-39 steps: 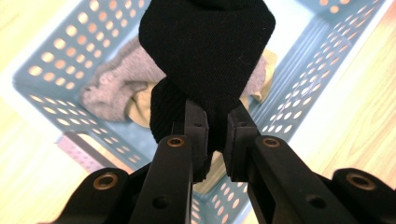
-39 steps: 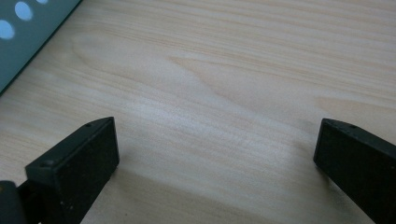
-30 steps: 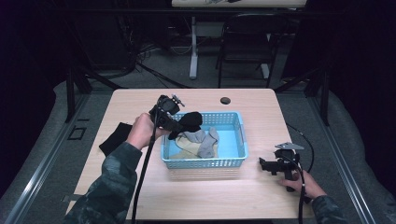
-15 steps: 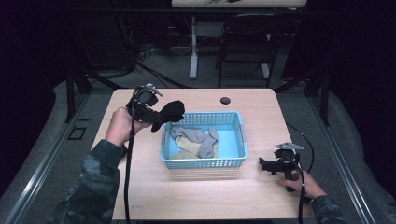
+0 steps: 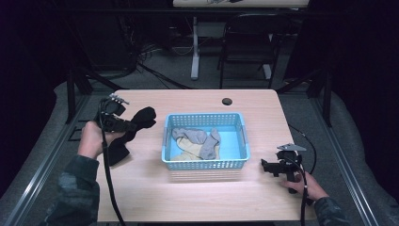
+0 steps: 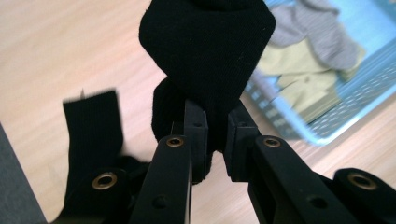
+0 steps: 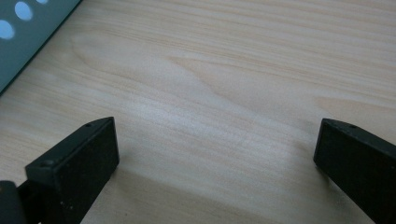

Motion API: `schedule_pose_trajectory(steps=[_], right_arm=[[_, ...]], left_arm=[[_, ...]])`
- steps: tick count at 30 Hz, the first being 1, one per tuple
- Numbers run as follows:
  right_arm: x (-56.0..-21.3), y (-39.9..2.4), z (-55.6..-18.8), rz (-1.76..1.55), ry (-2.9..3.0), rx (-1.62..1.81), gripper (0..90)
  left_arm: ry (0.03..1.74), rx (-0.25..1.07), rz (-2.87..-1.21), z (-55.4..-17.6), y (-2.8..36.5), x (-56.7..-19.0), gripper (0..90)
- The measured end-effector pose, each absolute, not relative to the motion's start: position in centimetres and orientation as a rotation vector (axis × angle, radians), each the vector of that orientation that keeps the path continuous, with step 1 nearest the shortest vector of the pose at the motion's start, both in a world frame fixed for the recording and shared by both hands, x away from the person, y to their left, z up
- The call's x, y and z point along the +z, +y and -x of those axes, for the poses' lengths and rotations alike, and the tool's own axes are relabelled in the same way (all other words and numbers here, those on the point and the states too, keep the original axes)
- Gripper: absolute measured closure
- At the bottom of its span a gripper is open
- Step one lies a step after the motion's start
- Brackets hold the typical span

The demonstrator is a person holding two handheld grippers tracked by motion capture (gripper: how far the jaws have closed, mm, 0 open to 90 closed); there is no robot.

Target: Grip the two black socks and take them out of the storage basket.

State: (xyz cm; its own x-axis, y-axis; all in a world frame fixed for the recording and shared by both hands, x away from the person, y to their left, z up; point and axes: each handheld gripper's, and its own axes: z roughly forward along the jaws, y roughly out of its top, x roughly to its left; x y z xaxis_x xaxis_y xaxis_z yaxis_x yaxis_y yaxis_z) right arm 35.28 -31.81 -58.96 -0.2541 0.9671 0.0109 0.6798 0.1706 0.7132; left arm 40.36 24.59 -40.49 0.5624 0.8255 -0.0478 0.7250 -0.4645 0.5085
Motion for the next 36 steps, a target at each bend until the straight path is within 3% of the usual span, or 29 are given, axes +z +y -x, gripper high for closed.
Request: schedule_pose_trajectory(steps=[22, 25, 30, 36], right_arm=[[-59.0, -31.8, -35.3, -1.552, 2.003, 0.850, 0.0], [-59.0, -31.8, -35.3, -1.553, 2.004, 0.850, 0.0], [-59.0, -31.8, -35.3, -1.552, 2.003, 0.850, 0.0], [-59.0, -31.8, -35.3, -1.552, 2.003, 0.850, 0.0]], left_arm=[[1.564, 0.174, -2.209, -40.8, 29.9, -51.0, 77.7], [1.601, 0.190, -2.196, -40.3, 30.3, -51.3, 62.6], [1.651, 0.259, -2.134, -38.7, 31.2, -51.0, 21.6], [1.647, 0.328, -2.113, -36.0, 31.8, -50.5, 2.3]])
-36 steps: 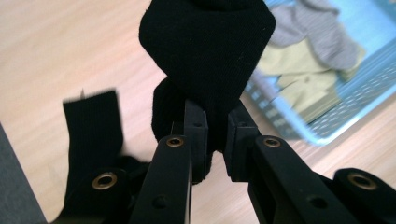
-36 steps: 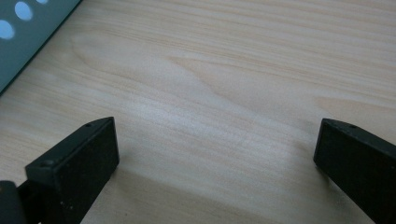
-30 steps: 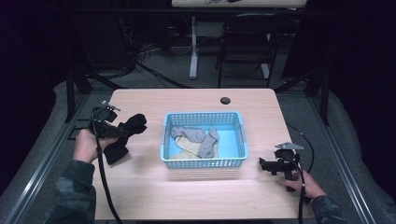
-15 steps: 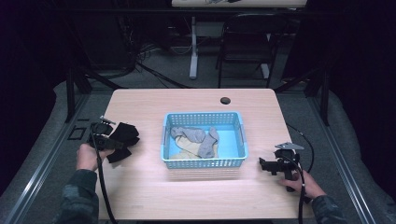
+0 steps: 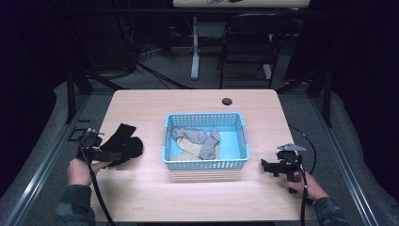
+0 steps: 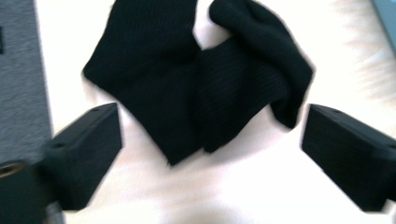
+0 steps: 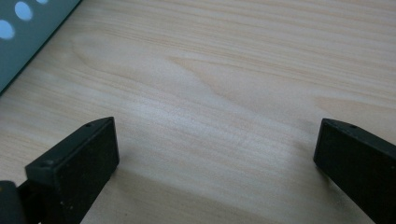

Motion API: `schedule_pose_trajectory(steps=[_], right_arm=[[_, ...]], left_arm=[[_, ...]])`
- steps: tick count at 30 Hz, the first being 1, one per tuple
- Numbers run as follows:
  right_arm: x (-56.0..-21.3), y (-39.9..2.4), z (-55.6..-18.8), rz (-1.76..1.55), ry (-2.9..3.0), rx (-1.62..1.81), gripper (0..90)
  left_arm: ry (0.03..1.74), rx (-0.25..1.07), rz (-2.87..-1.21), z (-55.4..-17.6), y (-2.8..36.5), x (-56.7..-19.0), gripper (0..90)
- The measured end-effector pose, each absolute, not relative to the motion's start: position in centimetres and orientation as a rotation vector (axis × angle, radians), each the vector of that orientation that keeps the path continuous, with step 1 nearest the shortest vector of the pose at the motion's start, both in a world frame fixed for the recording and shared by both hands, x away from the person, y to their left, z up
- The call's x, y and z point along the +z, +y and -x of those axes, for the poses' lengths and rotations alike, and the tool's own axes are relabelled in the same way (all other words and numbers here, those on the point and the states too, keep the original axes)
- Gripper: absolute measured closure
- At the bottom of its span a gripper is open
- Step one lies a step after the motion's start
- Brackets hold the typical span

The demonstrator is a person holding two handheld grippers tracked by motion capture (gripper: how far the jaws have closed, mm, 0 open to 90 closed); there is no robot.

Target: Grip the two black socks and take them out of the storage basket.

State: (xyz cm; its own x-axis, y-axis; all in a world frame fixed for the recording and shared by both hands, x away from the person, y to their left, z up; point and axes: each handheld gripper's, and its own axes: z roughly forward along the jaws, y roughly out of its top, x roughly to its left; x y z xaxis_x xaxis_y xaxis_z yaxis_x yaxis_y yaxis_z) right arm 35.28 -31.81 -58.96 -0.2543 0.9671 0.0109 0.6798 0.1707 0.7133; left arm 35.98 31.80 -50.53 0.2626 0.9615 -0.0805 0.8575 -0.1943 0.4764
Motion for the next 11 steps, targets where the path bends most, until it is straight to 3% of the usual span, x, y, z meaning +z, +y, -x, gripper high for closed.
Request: schedule_pose_trajectory(steps=[11], right_arm=[[-59.0, -31.8, -35.3, -1.552, 2.003, 0.850, 0.0]], left_arm=[[1.666, 0.370, -2.087, -32.0, 32.2, -52.3, 0.0]])
